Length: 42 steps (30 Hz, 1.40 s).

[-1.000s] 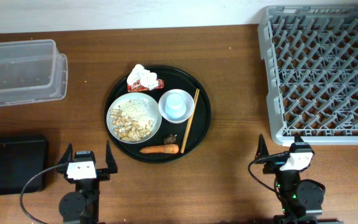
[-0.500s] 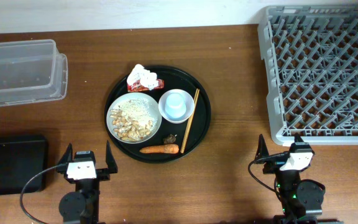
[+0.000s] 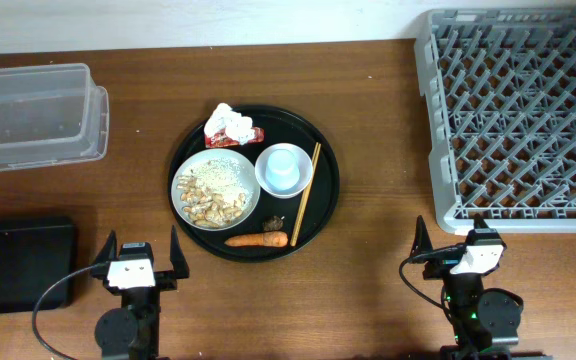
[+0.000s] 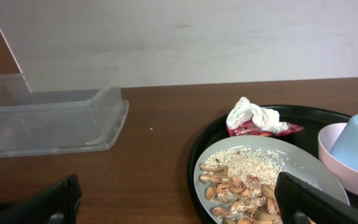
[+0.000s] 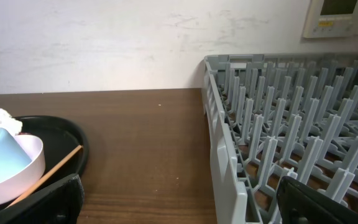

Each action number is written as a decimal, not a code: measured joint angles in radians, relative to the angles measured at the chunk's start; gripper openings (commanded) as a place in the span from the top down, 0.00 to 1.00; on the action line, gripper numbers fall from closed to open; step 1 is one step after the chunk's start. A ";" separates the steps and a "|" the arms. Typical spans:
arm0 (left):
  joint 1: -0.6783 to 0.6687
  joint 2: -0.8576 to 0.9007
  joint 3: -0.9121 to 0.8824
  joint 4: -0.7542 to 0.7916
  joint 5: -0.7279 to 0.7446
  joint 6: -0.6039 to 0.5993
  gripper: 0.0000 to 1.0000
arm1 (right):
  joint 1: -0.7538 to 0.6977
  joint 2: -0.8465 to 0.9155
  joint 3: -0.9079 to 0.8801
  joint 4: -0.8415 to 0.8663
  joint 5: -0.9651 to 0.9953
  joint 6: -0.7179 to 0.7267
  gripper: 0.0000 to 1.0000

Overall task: Sort waste into correct bins and load items into the dishwasher rack
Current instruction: 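Move the left gripper toward the white plate on the tray, then grasp the rim of the white plate of rice with the left gripper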

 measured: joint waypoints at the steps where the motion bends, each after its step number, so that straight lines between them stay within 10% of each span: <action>1: 0.000 0.000 0.000 0.000 0.000 0.000 0.01 | 0.000 0.000 0.000 0.000 0.000 -0.001 0.02; 11: 0.000 0.000 0.000 0.008 0.068 -0.031 0.01 | 0.000 0.000 0.000 0.000 0.000 0.000 0.02; 17: 0.002 -0.001 0.000 0.019 0.790 -0.405 0.01 | 0.000 0.000 0.000 0.000 0.000 -0.001 0.02; 22: 0.002 -0.002 -0.001 0.124 0.999 -0.516 0.01 | 0.000 0.000 0.000 0.000 0.000 0.000 0.02; 29: 0.002 0.175 0.258 0.034 1.015 -0.533 0.01 | 0.000 0.000 0.000 0.000 0.000 0.000 0.02; 37: -0.018 0.955 1.007 -0.784 0.676 -0.224 0.01 | 0.000 0.003 0.000 0.000 0.000 0.000 0.02; 42: -0.050 1.102 1.159 -0.816 0.616 -0.196 0.01 | 0.000 0.004 0.000 0.000 0.000 0.000 0.02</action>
